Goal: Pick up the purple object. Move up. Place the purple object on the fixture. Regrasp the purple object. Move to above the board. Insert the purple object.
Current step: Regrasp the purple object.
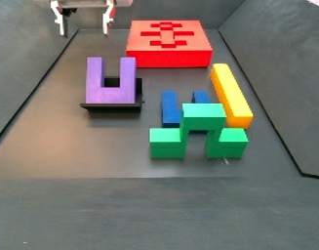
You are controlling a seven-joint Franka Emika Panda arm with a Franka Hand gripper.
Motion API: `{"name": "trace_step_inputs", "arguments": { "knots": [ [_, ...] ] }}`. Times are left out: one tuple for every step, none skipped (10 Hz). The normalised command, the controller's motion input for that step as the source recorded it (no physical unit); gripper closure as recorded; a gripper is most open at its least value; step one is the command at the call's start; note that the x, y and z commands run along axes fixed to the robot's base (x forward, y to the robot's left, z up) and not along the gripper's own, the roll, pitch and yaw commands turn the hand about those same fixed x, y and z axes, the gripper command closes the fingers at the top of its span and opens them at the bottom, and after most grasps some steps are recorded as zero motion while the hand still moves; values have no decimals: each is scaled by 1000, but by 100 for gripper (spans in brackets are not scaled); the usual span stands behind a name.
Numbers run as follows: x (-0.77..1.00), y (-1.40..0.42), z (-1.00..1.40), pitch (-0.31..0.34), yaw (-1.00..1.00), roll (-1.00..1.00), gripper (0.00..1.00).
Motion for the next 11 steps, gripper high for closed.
{"name": "trace_step_inputs", "arguments": {
  "knots": [
    [760, 0, -209, 131, 386, 306, 0],
    [849, 0, -214, 137, 311, 283, 0],
    [880, 0, -203, 114, 263, 300, 0],
    [926, -6, -211, 106, 226, 266, 0],
    [937, -60, -217, 57, 180, 277, 0],
    [1000, -31, -163, 11, 117, 200, 0],
    [1000, -43, -134, 0, 17, 214, 0],
    [1000, 0, -174, 0, -20, 177, 0],
    [974, 211, -243, 0, -177, 126, 0],
    [911, 260, -409, 0, -157, 134, 0],
    [800, 291, -489, -6, -109, 100, 0]
  ]
}}
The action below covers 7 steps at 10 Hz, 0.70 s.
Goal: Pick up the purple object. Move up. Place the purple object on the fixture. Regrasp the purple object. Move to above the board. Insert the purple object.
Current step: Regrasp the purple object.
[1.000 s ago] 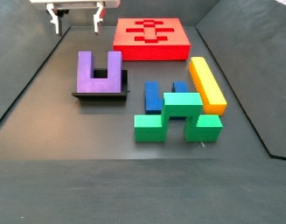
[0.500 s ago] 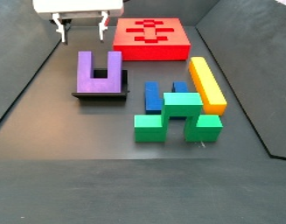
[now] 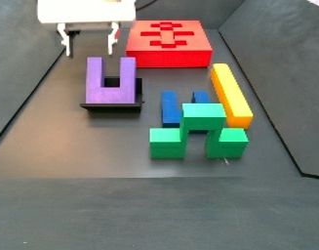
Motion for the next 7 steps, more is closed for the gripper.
{"name": "trace_step_inputs", "arguments": {
  "knots": [
    [651, 334, -449, 0, -6, 103, 0],
    [306, 306, -314, 97, 0, 140, 0],
    [29, 263, -14, 89, -126, 0, 0],
    [51, 0, 0, 14, 0, 0, 0],
    [0, 0, -20, 0, 0, 0, 0],
    [0, 0, 0, 0, 0, 0, 0],
    [0, 0, 0, 0, 0, 0, 100]
  ]
}}
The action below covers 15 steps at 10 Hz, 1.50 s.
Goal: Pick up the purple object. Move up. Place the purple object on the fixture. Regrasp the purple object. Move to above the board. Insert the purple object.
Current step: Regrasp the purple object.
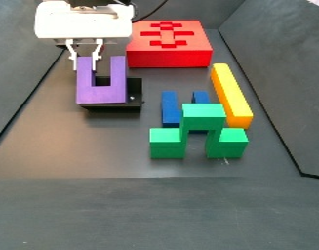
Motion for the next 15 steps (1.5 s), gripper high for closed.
{"name": "trace_step_inputs", "arguments": {
  "knots": [
    [0, 0, 0, 0, 0, 0, 100],
    [0, 0, 0, 0, 0, 0, 100],
    [0, 0, 0, 0, 0, 0, 100],
    [0, 0, 0, 0, 0, 0, 100],
    [0, 0, 0, 0, 0, 0, 100],
    [0, 0, 0, 0, 0, 0, 100],
    [0, 0, 0, 0, 0, 0, 100],
    [0, 0, 0, 0, 0, 0, 100],
    [0, 0, 0, 0, 0, 0, 100],
    [0, 0, 0, 0, 0, 0, 100],
    [0, 0, 0, 0, 0, 0, 100],
    [0, 0, 0, 0, 0, 0, 100],
    [0, 0, 0, 0, 0, 0, 100],
    [0, 0, 0, 0, 0, 0, 100],
    [0, 0, 0, 0, 0, 0, 100]
  ]
}}
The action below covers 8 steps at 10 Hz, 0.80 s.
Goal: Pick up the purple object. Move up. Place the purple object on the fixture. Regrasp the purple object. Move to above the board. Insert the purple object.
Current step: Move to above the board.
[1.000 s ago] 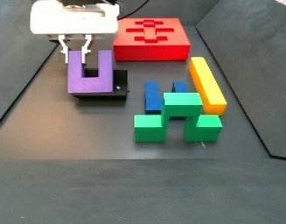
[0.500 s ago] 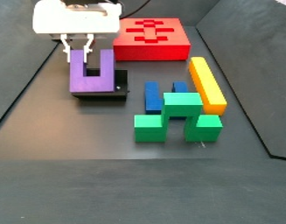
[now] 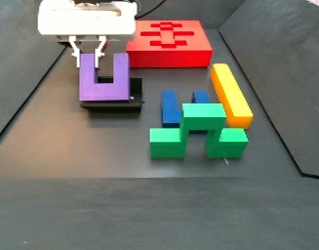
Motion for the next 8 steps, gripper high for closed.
{"name": "trace_step_inputs", "arguments": {
  "knots": [
    [0, 0, 1400, 0, 0, 0, 100],
    [17, -33, 1400, -42, -4, -24, 100],
    [-7, -21, 1400, -39, -20, -75, 100],
    [0, -10, 1400, -29, -30, -48, 100],
    [7, -35, 1400, 14, -33, -22, 100],
    [4, -30, 1400, 30, -35, -14, 100],
    [15, -24, 1400, 45, -24, -16, 100],
    [22, -27, 620, 74, -16, -10, 100]
  ]
}}
